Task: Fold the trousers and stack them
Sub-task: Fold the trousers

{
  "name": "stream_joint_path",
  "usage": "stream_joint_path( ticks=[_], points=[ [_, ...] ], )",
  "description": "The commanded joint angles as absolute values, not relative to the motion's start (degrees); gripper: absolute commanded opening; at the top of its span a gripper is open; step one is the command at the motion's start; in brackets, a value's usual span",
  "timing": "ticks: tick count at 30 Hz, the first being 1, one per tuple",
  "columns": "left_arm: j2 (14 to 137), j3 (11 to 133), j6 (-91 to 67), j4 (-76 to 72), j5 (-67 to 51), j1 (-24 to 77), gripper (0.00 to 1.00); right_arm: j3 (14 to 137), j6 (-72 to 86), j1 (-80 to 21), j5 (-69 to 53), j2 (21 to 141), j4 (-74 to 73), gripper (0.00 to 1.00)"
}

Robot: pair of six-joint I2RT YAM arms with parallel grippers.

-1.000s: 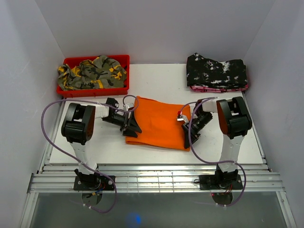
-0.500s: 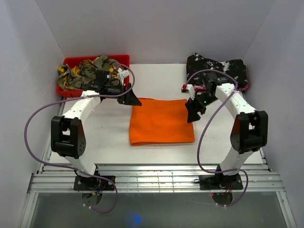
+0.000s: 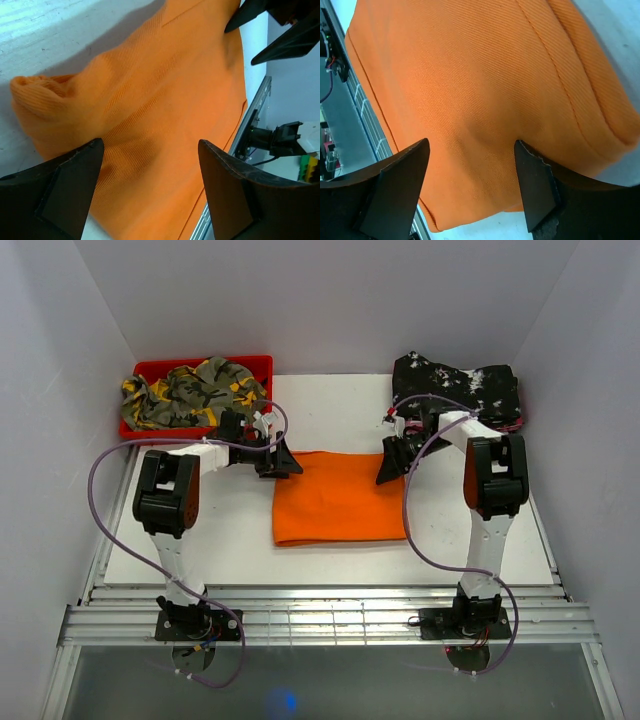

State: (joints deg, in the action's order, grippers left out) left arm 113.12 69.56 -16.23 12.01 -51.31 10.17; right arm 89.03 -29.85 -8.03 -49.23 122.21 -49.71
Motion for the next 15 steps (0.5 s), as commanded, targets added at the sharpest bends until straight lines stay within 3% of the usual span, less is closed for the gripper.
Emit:
stream_joint_path(
  ticks=[1, 6, 8, 9, 12, 15],
  points=[
    [108.74, 70.83, -9.95, 14.05, -47.02, 9.93, 0.89, 88.24, -28.21, -6.94, -41.84, 119.02, -44.74, 0.75],
    [97.23, 72.07, 0.69, 15.64, -42.11, 10.45, 0.98, 88.68, -26.81, -6.94, -34.38, 102.62, -41.41, 0.86],
    [90.22, 71.64, 8.24, 16.08, -38.78, 11.42, 0.98, 86.59, -28.12, -6.68, -31.92, 95.23, -40.25, 0.98],
    [88.00, 71.28, 10.70, 16.26, -37.63, 12.90, 0.98, 85.27, -28.30, -6.59, -31.30, 93.18, -40.17, 0.91],
    [81.22, 69.52, 20.02, 17.14, -31.93, 17.73, 0.98, 77.29, -23.65, -5.98, -24.97, 86.58, -39.28, 0.90],
    [76.84, 66.55, 19.08, 14.69, -30.93, 18.98, 0.98, 72.70, -23.73, -3.26, -28.73, 85.95, -44.54, 0.90]
  ],
)
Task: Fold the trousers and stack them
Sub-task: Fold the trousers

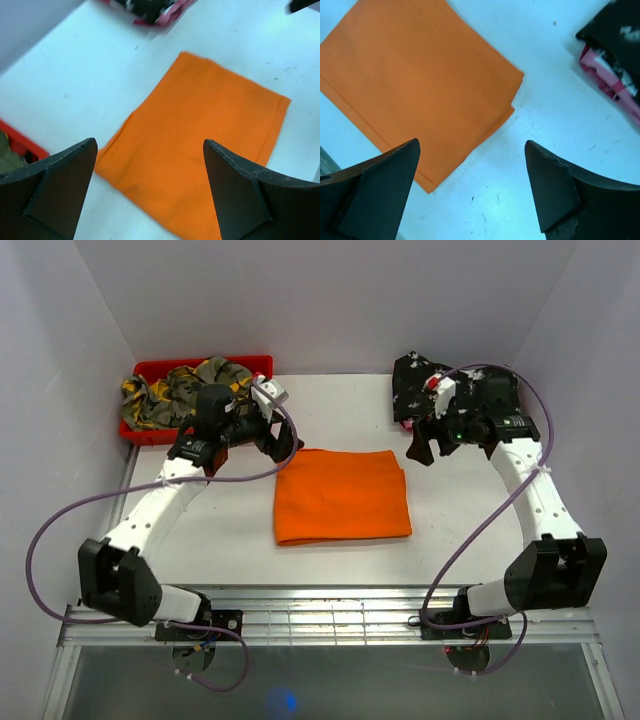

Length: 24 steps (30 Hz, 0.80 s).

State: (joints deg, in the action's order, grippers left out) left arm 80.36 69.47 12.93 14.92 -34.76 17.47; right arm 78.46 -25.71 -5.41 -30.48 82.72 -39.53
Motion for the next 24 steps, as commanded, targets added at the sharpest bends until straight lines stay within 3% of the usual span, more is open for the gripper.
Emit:
stream_joint_path(
  ticks=[1, 4, 7, 13, 24],
  points=[
    [76.38, 66.01, 18.55, 13.81, -31.46, 19.16, 0.98, 70.95, -22.86, -2.47, -29.78, 86.83, -45.69, 0.94],
    [77.07, 66.35, 15.57, 13.88, -32.34, 19.51, 0.98, 66.21, -16.80, 2.62, -35.23, 90.96, -46.15, 1.00],
    [80.05, 69.15, 12.75, 16.95, -33.66, 19.69, 0.98, 61.45, -9.60, 5.97, -40.60, 92.64, -38.43, 0.93],
    [77.87, 63.99, 14.92, 9.51, -26.64, 25.65, 0.98, 52.39, -1.70, 5.98, -41.13, 93.42, -23.77, 0.92],
    [88.31, 64.86, 20.72, 9.58, -19.33, 37.86, 0.98, 43.77, 11.68, 0.00, -42.01, 99.31, -4.94, 0.73]
  ],
)
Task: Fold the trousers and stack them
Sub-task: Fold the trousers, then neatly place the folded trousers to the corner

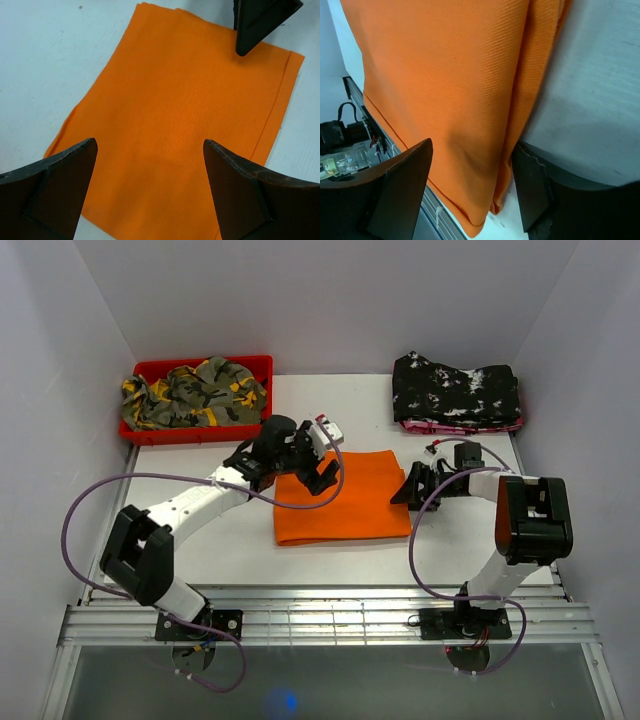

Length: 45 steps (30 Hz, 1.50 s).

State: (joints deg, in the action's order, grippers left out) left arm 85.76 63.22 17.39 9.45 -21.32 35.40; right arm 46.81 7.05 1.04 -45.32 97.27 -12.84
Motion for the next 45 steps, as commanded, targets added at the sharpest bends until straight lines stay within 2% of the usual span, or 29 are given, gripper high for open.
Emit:
stream_joint_path(
  ticks=[1, 2, 4, 5, 8, 13, 21, 26, 34, 37, 38, 41, 44, 45],
  points=[
    [88.68, 64.34, 21.61, 8.71, -18.81, 38.84, 0.98, 43.68, 12.21, 0.00, -42.27, 99.75, -4.66, 0.70],
    [89.12, 63.55, 22.49, 8.01, -18.46, 39.89, 0.98, 43.86, 12.65, 0.00, -43.49, 100.19, -4.57, 0.60],
    [89.73, 60.84, 25.74, 6.17, -17.06, 43.32, 0.98, 45.51, 14.14, 0.00, -45.08, 99.76, -5.44, 0.48],
    [89.65, 59.52, 26.88, 5.02, -16.09, 44.64, 0.98, 46.22, 14.85, 0.00, -46.57, 98.28, -5.88, 0.34],
    [87.55, 53.72, 29.62, -2.52, -14.51, 48.86, 0.98, 48.68, 19.15, 0.00, -48.86, 94.85, -7.56, 0.08],
    [86.22, 47.12, 28.65, -15.26, -8.10, 56.85, 0.98, 49.48, 28.46, -1.93, -51.33, 92.55, -8.17, 0.08],
    [95.95, 45.88, 30.41, -29.08, 8.23, 66.35, 0.98, 42.99, 37.35, -2.81, -50.45, 89.65, -5.01, 0.08],
    [102.65, 48.07, 30.85, -34.89, 16.69, 68.20, 0.98, 42.71, 39.90, -2.73, -50.18, 87.89, -5.45, 0.08],
    [102.40, 44.40, 31.55, -35.77, 18.10, 68.20, 0.95, 46.66, 37.72, -2.55, -49.05, 88.50, -10.97, 0.08],
    [101.60, 42.81, 32.08, -35.68, 19.95, 68.20, 0.88, 48.07, 36.13, -2.55, -48.60, 89.47, -13.44, 0.08],
    [101.25, 42.02, 32.08, -35.42, 20.13, 68.20, 0.79, 48.34, 35.17, -2.55, -48.26, 89.91, -14.06, 0.08],
    [99.50, 40.26, 32.25, -34.63, 18.55, 68.20, 0.69, 48.60, 33.67, -2.46, -47.73, 91.05, -15.55, 0.08],
    [98.00, 39.90, 29.98, -32.27, 15.39, 67.51, 0.49, 49.92, 32.44, -2.37, -47.55, 92.10, -16.70, 0.08],
    [97.74, 40.34, 29.10, -30.34, 13.29, 67.24, 0.35, 50.44, 32.34, -2.37, -47.64, 92.37, -16.79, 0.08]
  ],
)
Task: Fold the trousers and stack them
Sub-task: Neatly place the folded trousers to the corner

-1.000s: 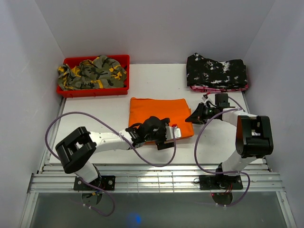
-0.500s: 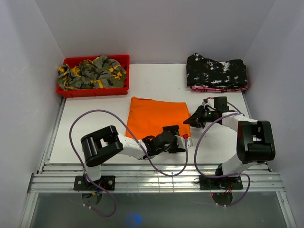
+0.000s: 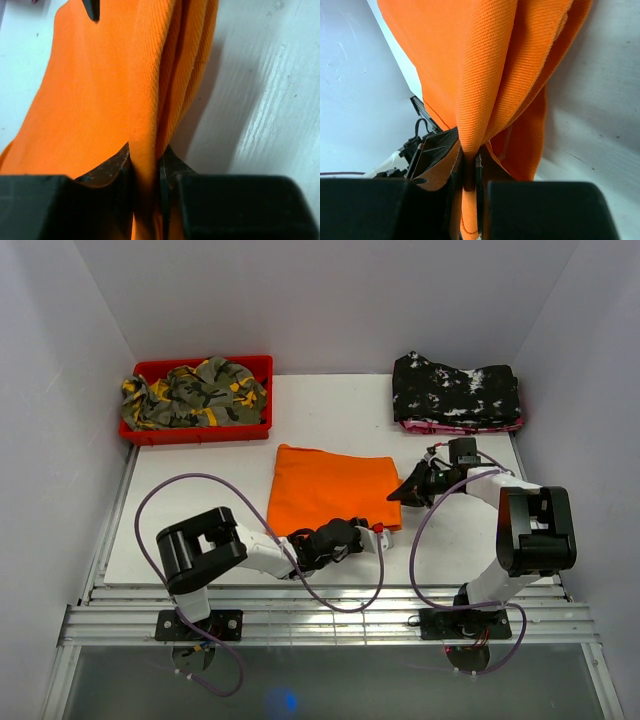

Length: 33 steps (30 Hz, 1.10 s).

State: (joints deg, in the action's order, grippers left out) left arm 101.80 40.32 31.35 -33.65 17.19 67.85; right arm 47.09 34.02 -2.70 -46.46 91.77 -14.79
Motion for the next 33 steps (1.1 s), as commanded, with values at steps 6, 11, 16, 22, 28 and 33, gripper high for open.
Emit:
stream_joint_path(
  ticks=[6, 11, 16, 22, 28, 33],
  points=[
    [99.14, 45.78, 21.90, -25.32, 8.27, 65.22, 0.00, 51.94, 31.03, -2.37, -48.43, 94.22, -17.58, 0.16],
    [100.02, 48.34, 19.43, -23.03, 4.22, 63.90, 0.00, 54.92, 26.38, -0.79, -45.97, 93.25, -23.54, 0.82],
    [100.46, 49.39, 17.23, -22.41, 2.38, 62.32, 0.00, 56.25, 20.23, 3.86, -43.69, 90.63, -30.58, 0.90],
    [100.28, 50.71, 15.03, -22.06, 0.18, 60.91, 0.00, 48.27, 18.98, 4.39, -45.52, 88.86, -28.75, 0.90],
    [100.19, 51.94, 13.89, -20.92, -1.93, 60.56, 0.00, 32.54, 34.69, 4.31, -45.35, 78.77, -7.42, 0.90],
    [100.81, 52.12, 12.84, -20.83, -2.02, 60.64, 0.00, 26.20, 46.20, 2.99, -44.48, 73.84, 6.47, 0.90]
  ],
)
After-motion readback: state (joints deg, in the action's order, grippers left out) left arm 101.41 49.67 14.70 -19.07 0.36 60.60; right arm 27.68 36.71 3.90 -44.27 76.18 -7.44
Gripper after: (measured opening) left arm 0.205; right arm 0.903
